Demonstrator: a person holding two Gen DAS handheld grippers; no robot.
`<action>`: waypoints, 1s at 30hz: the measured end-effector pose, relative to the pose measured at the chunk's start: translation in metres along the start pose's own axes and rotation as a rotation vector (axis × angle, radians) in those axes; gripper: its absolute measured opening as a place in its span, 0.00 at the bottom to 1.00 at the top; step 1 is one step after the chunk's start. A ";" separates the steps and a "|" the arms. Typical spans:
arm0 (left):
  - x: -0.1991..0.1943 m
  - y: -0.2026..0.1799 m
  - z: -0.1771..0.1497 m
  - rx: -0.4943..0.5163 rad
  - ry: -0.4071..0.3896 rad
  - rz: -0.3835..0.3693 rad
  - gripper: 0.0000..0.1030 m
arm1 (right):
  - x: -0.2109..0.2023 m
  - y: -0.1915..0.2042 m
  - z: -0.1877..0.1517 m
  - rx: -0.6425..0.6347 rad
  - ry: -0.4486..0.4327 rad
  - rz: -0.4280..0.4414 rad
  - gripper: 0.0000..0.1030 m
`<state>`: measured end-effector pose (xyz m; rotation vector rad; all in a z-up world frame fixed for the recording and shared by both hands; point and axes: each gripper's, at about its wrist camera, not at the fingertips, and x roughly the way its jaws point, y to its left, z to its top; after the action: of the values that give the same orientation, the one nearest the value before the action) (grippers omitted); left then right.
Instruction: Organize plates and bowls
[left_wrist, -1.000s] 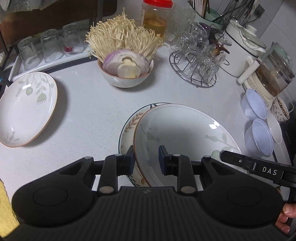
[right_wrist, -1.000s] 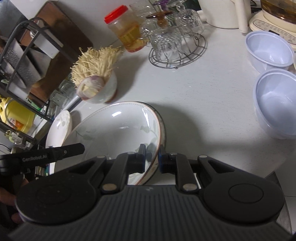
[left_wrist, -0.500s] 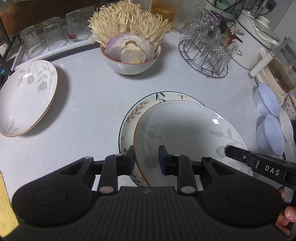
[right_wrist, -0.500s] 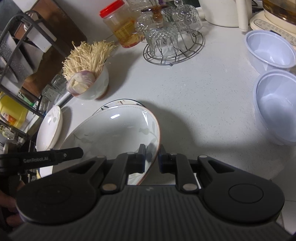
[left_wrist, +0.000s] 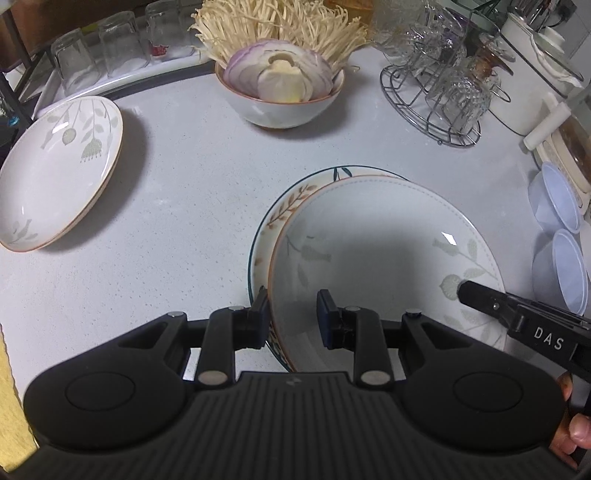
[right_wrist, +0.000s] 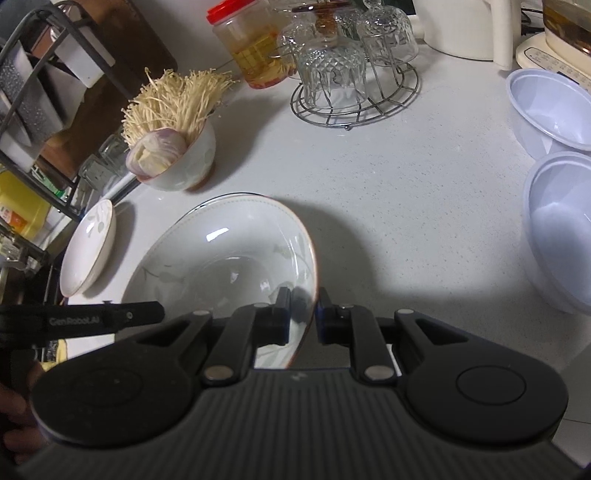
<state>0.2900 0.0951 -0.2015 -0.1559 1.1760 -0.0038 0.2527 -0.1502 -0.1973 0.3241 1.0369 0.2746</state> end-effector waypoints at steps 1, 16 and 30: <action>-0.001 -0.001 0.001 0.006 0.001 0.006 0.30 | 0.001 0.000 0.001 0.003 0.000 0.003 0.16; -0.017 0.023 -0.004 -0.095 -0.038 -0.030 0.31 | 0.016 0.004 0.005 -0.055 -0.018 0.012 0.19; -0.096 0.005 -0.004 -0.074 -0.205 -0.067 0.31 | -0.050 0.016 0.020 -0.074 -0.153 0.011 0.20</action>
<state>0.2485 0.1073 -0.1151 -0.2550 0.9665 -0.0035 0.2451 -0.1563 -0.1419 0.2794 0.8723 0.2931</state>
